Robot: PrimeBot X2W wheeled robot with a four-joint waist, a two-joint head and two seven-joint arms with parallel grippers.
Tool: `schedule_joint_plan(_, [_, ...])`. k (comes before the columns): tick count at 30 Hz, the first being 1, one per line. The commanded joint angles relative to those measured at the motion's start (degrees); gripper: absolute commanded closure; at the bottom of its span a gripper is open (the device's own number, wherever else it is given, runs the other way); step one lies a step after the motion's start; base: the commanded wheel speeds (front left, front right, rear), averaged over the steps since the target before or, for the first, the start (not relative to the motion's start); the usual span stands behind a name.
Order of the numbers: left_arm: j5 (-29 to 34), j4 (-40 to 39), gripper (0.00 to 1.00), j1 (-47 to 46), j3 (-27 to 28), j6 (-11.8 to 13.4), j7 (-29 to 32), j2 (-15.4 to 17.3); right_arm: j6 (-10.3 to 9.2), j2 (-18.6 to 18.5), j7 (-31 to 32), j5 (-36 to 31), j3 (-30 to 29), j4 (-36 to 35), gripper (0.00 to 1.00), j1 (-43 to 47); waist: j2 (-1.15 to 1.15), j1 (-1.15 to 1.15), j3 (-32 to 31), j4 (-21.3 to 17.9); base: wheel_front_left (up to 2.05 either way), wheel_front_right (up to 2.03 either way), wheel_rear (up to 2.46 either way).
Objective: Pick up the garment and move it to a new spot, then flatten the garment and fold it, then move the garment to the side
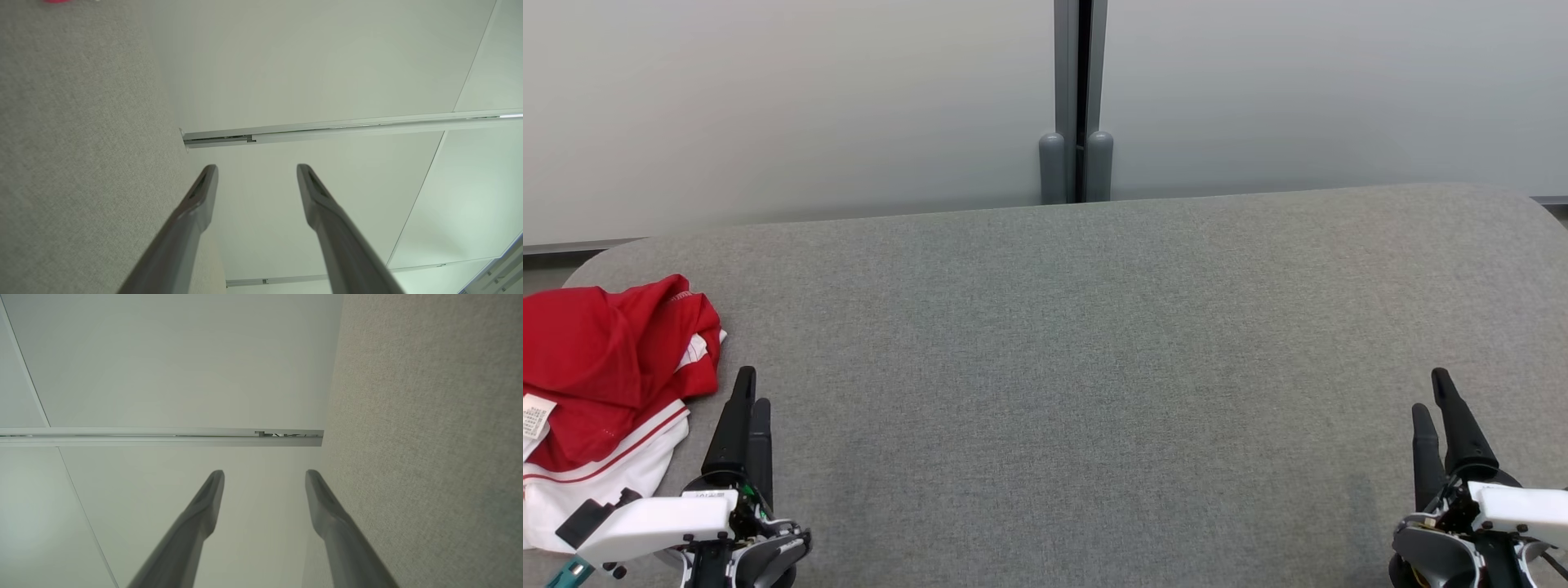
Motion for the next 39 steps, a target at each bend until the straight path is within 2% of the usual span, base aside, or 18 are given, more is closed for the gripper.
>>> schedule_joint_plan(1, [0.64,-1.32,0.0,-1.91,-0.29,-0.05,-0.5,0.56,0.01,-0.72,-0.61,-0.83,0.31,-1.16,0.0,-1.61,0.0,0.0,0.0,-0.01,0.0,0.0,0.0])
schedule_joint_plan(10, [7.94,-2.48,0.0,-2.91,-2.64,-0.06,-3.7,2.19,0.01,-2.16,-3.32,-9.02,1.82,-1.96,0.0,-2.48,0.0,0.0,-0.03,-0.03,0.0,0.0,0.0])
schedule_joint_plan(29, [31.59,-5.98,0.0,-1.94,-4.46,0.0,-7.97,2.81,0.01,-3.72,-7.23,-32.18,4.69,-4.63,0.0,-1.67,0.0,0.0,-0.3,-0.09,0.0,0.0,0.0])
schedule_joint_plan(39, [41.42,-6.37,0.0,-1.25,-5.44,0.39,-9.7,3.48,0.02,-4.19,-7.82,-42.34,5.36,-4.81,0.0,-1.27,0.0,0.0,-0.52,-0.01,0.0,0.0,0.0])
